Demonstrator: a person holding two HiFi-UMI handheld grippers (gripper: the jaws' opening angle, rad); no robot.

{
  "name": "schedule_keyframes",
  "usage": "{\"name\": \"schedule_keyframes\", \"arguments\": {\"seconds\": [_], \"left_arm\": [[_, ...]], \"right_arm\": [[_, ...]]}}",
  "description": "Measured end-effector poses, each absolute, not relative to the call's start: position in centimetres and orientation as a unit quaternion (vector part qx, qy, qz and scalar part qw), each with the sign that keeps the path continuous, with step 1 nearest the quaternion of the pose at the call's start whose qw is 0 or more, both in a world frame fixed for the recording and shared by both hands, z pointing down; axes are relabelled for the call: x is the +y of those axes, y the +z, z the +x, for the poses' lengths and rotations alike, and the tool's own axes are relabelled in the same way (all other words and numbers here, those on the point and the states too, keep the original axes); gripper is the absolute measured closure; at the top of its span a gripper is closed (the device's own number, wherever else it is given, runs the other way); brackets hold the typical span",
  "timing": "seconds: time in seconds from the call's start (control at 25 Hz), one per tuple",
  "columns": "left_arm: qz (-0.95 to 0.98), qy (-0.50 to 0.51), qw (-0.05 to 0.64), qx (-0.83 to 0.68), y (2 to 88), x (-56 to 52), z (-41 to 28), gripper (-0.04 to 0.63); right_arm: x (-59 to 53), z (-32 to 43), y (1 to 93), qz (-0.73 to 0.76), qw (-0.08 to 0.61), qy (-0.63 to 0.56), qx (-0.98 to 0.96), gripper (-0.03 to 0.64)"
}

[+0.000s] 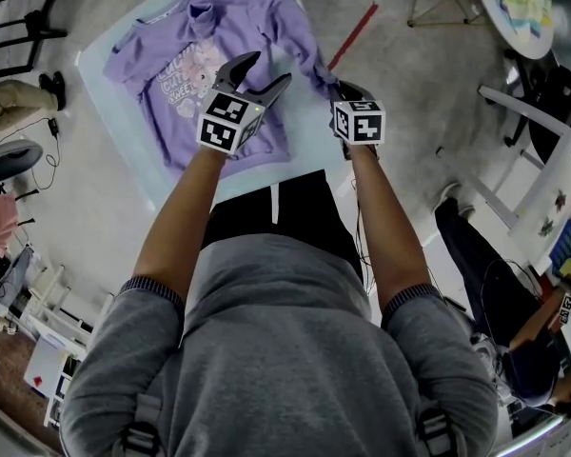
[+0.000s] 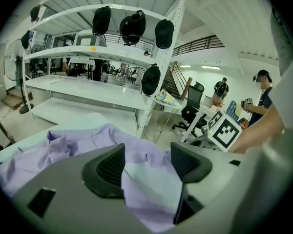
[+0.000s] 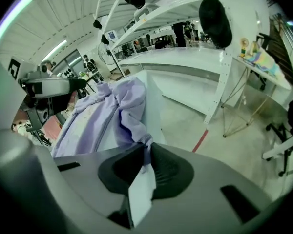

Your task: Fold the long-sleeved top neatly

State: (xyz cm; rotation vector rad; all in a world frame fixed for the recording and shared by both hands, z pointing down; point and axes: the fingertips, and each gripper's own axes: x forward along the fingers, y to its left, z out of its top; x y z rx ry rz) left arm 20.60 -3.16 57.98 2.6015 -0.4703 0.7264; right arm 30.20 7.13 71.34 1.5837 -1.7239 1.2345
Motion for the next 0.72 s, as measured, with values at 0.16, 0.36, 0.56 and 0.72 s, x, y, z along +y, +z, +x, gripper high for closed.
{"name": "schedule_keyframes", "arguments": {"seconds": [0.16, 0.36, 0.56, 0.72], "left_arm": [[0.934, 0.253, 0.19, -0.167, 56.6, -3.3, 20.8, 0.276], [0.94, 0.242, 0.178, -0.165, 54.3, -4.0, 21.3, 0.276], [0.945, 0.225, 0.167, -0.171, 52.0, -5.1, 21.0, 0.276], [0.946, 0.211, 0.163, -0.183, 50.2, -6.2, 20.1, 0.276]], "right_arm": [[7.4, 32.8, 67.6, 0.604, 0.211, 0.45, -0.623, 0.565], [7.6, 36.9, 62.2, 0.623, 0.155, 0.472, -0.604, 0.565], [6.4, 39.4, 57.8, 0.63, 0.114, 0.481, -0.599, 0.565], [4.3, 39.5, 54.3, 0.624, 0.082, 0.483, -0.609, 0.565]]}}
